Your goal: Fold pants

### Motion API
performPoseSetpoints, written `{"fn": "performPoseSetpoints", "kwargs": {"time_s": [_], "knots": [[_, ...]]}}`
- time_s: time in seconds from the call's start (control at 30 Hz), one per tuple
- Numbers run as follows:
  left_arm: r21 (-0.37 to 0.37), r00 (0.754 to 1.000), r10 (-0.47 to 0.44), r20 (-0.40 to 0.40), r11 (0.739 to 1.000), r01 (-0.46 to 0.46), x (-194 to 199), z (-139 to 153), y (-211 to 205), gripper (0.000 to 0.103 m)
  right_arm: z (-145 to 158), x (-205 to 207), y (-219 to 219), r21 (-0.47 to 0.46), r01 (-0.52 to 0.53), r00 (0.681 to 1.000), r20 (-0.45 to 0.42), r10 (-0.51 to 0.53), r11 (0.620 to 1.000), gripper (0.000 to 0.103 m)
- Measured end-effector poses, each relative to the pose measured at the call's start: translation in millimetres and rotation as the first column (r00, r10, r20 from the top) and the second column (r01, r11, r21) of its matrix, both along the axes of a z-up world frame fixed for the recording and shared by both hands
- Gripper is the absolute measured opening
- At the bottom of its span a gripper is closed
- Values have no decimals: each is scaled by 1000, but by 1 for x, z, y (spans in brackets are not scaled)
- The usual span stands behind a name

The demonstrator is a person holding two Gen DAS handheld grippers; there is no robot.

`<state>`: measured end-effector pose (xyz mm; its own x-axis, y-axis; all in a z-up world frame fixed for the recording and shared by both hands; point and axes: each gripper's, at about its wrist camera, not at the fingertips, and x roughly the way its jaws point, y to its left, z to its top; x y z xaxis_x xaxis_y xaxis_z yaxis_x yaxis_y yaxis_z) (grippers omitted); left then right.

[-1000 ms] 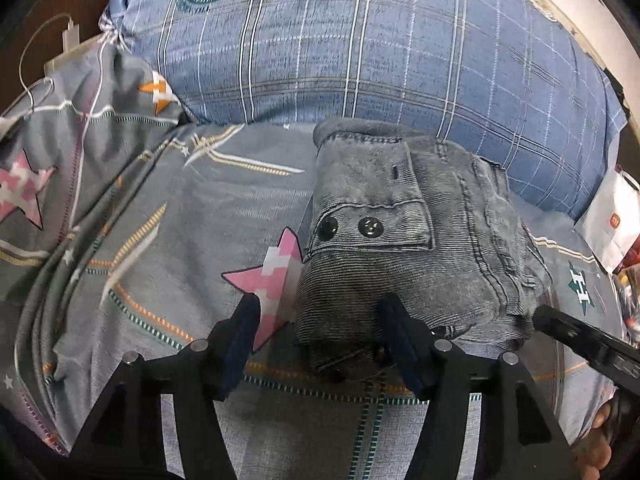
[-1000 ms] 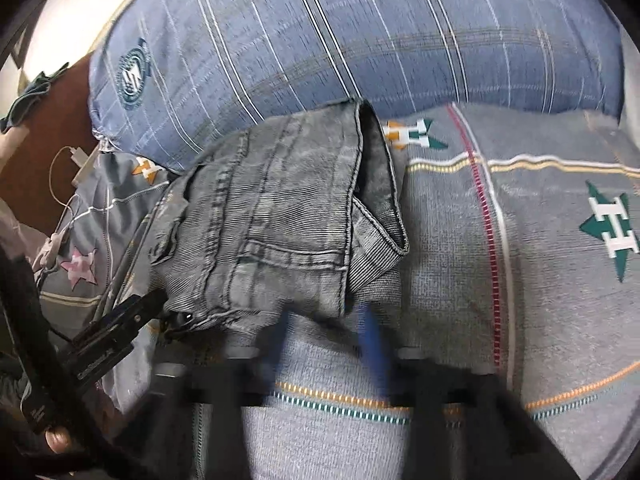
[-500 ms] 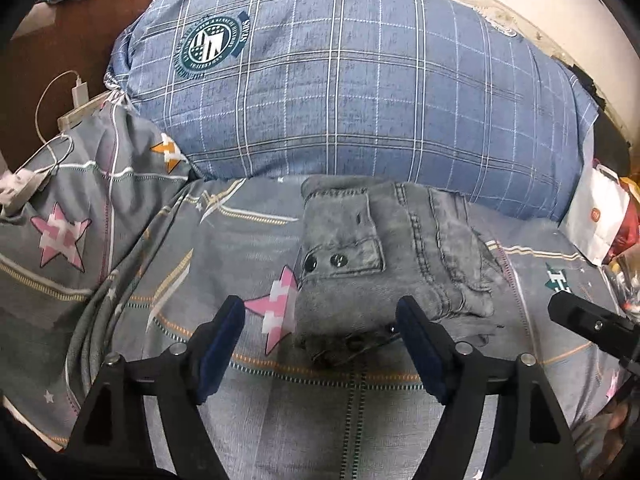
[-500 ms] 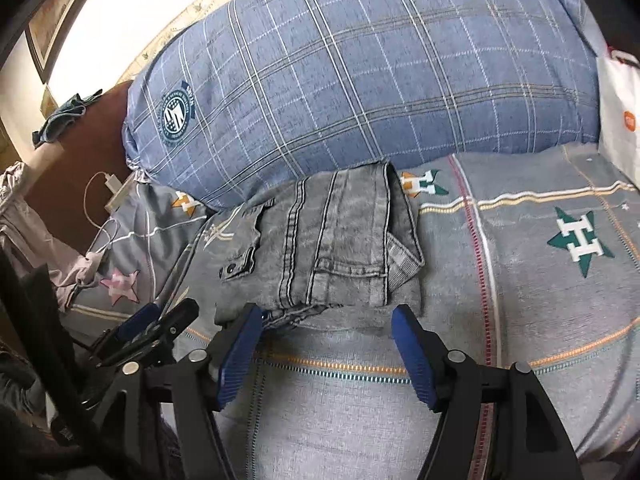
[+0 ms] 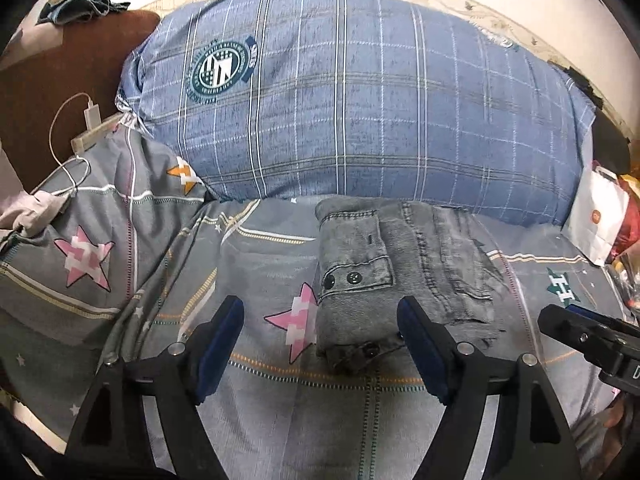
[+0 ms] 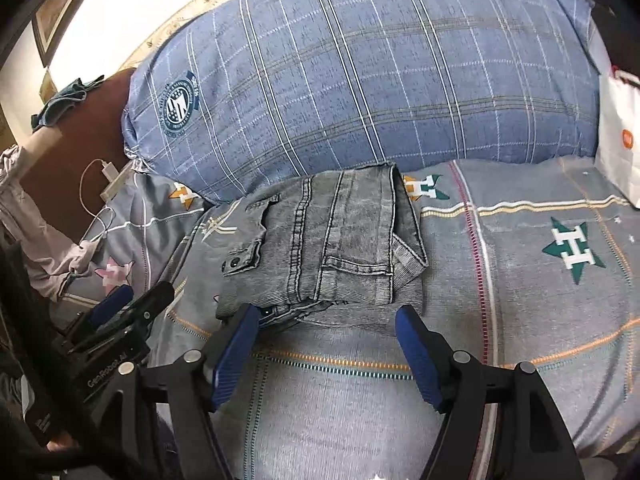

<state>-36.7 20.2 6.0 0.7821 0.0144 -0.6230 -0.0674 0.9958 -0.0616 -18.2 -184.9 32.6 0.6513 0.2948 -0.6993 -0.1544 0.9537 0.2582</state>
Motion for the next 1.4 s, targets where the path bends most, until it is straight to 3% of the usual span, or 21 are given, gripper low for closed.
{"fn": "performPoseSetpoints", "kwargs": {"time_s": [0.4, 0.63, 1.4], "knots": [[31, 999, 8, 36, 999, -10, -37, 20, -2, 80, 24, -41, 0, -38, 20, 997, 70, -17, 999, 75], [52, 999, -42, 34, 998, 40, -46, 17, -14, 81, 25, -60, -1, -62, 25, 996, 90, -19, 998, 75], [-13, 999, -21, 32, 1000, 21, -40, 13, -9, 82, 21, -51, 2, -98, 25, 996, 85, -16, 995, 75]]}}
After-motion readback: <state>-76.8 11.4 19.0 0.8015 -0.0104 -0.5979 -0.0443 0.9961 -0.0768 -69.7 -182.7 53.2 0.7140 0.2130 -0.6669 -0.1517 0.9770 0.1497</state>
